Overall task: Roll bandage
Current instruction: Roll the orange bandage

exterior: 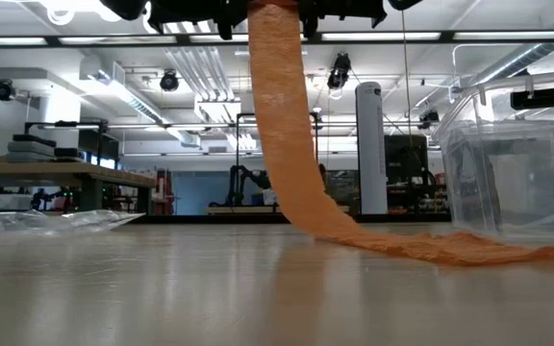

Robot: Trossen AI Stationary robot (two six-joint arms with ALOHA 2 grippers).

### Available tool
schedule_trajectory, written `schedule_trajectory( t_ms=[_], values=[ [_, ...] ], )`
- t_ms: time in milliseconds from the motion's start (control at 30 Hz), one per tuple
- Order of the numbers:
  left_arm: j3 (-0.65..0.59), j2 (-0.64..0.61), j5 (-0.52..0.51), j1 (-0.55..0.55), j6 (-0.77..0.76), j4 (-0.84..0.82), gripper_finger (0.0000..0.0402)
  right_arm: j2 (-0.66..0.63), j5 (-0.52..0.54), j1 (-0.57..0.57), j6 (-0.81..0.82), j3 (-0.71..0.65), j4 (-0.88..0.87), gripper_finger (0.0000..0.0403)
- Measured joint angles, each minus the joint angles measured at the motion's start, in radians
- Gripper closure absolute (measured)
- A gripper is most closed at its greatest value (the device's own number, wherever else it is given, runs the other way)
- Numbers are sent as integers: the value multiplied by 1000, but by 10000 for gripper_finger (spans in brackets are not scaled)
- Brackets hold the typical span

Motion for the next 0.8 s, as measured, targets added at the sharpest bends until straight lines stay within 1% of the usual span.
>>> schedule_trajectory(
  t_ms=[133,267,567,800],
  values=[
    [0,0,6,-2,-7,0,254,0,2,0,-14,0,-8,293],
    [0,0,33,-3,-16,-3,247,0,2,0,-33,1,-18,295],
    [0,-1,42,-5,-29,-2,219,-1,6,0,-40,1,-20,299],
    [0,-1,33,-6,29,27,193,-1,13,0,-41,1,-18,308]
  ],
)
